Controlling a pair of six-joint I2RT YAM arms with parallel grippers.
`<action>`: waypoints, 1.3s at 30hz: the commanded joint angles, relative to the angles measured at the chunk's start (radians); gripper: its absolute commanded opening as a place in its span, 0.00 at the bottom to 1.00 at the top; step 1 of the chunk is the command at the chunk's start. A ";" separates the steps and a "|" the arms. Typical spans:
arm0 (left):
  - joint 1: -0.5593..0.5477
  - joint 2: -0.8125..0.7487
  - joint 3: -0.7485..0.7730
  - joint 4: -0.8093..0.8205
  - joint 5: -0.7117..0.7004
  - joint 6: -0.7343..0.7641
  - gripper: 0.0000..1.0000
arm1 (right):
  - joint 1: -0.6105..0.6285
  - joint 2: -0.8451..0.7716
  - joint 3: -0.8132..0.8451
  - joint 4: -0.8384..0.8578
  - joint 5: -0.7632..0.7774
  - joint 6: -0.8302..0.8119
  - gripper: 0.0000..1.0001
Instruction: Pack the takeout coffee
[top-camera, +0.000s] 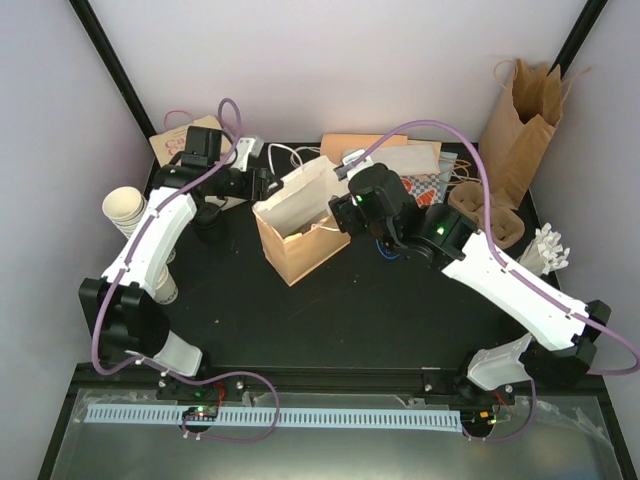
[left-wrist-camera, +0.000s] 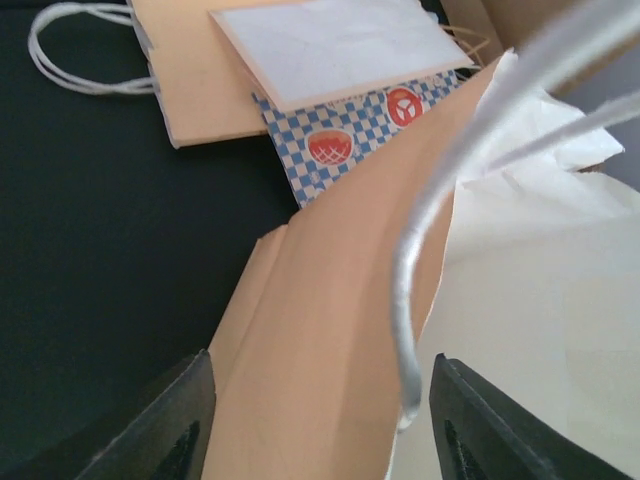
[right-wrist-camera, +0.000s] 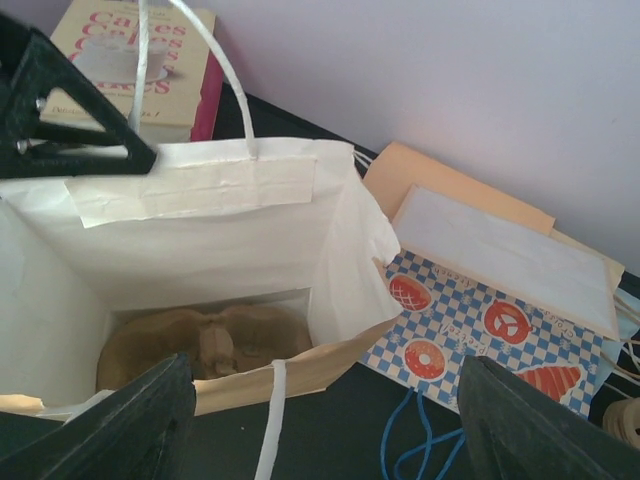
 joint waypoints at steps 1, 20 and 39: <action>-0.019 0.024 0.043 -0.056 0.026 0.034 0.59 | -0.010 -0.027 -0.007 0.050 0.003 0.020 0.75; -0.151 -0.080 0.032 -0.078 -0.140 0.141 0.02 | -0.014 -0.131 -0.150 0.152 -0.179 -0.082 0.74; -0.491 -0.407 -0.279 0.144 -0.521 0.412 0.02 | -0.006 -0.353 -0.560 0.381 -0.529 -0.408 0.23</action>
